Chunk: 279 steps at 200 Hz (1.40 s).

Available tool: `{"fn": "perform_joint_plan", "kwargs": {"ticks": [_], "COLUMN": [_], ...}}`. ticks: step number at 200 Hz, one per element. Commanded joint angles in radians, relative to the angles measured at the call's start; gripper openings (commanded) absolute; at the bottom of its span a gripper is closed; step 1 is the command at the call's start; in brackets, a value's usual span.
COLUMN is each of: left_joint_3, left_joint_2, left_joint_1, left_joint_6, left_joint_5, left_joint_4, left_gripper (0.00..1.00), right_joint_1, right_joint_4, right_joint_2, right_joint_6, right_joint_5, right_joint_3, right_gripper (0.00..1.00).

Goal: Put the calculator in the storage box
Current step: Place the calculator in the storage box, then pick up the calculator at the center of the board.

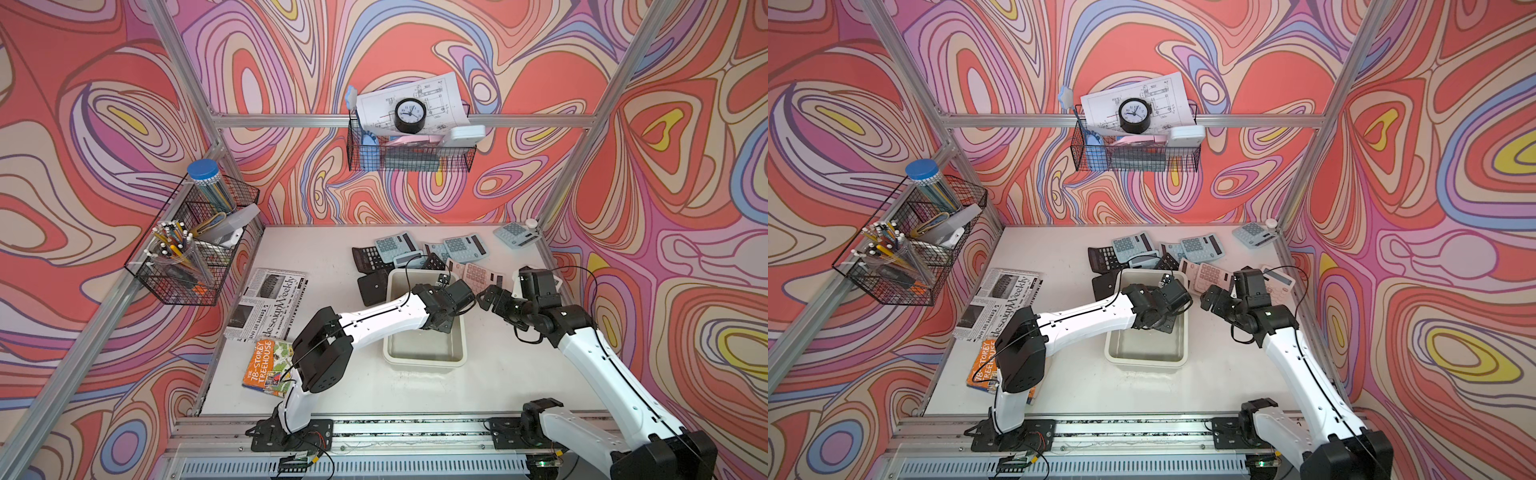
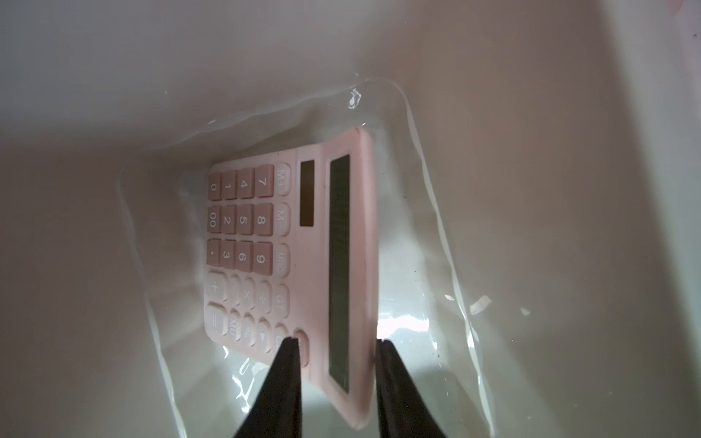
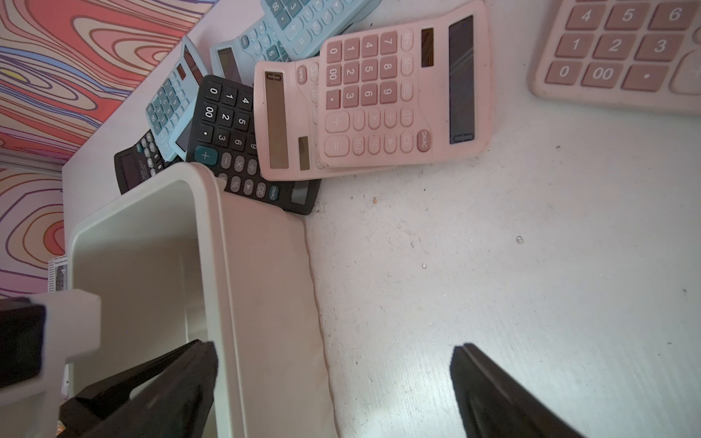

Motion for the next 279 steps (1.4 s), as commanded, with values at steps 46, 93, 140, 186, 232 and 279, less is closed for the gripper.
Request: {"fn": "perform_joint_plan", "kwargs": {"ticks": [46, 93, 140, 186, 232, 279], "left_joint_3": [0.07, 0.061, -0.056, -0.248, -0.413, -0.56], "left_joint_2": [-0.05, -0.192, -0.38, -0.532, -0.619, -0.684], "left_joint_1": [-0.005, -0.004, 0.041, 0.144, 0.176, 0.196], "left_joint_6": [-0.025, 0.008, 0.043, 0.102, 0.077, 0.004], "left_joint_5": [0.034, -0.018, -0.071, 0.04, 0.089, 0.098], "left_joint_4": [-0.021, -0.061, -0.084, -0.027, 0.052, 0.113], "left_gripper": [0.4, 0.6, 0.89, 0.99, 0.99, 0.99], "right_joint_1": [0.004, 0.003, 0.002, 0.002, -0.001, -0.061], "right_joint_4": [-0.02, -0.036, -0.051, -0.04, 0.034, 0.139], "right_joint_2": [-0.02, -0.033, -0.036, 0.029, 0.134, 0.257], "right_joint_6": [-0.018, -0.014, -0.008, -0.048, -0.105, -0.15], "right_joint_5": [0.016, 0.009, 0.012, 0.078, 0.181, 0.113], "right_joint_3": [0.034, 0.05, 0.085, 0.122, 0.125, 0.117], "right_gripper": [0.98, 0.98, 0.98, 0.98, 0.95, 0.94]}}
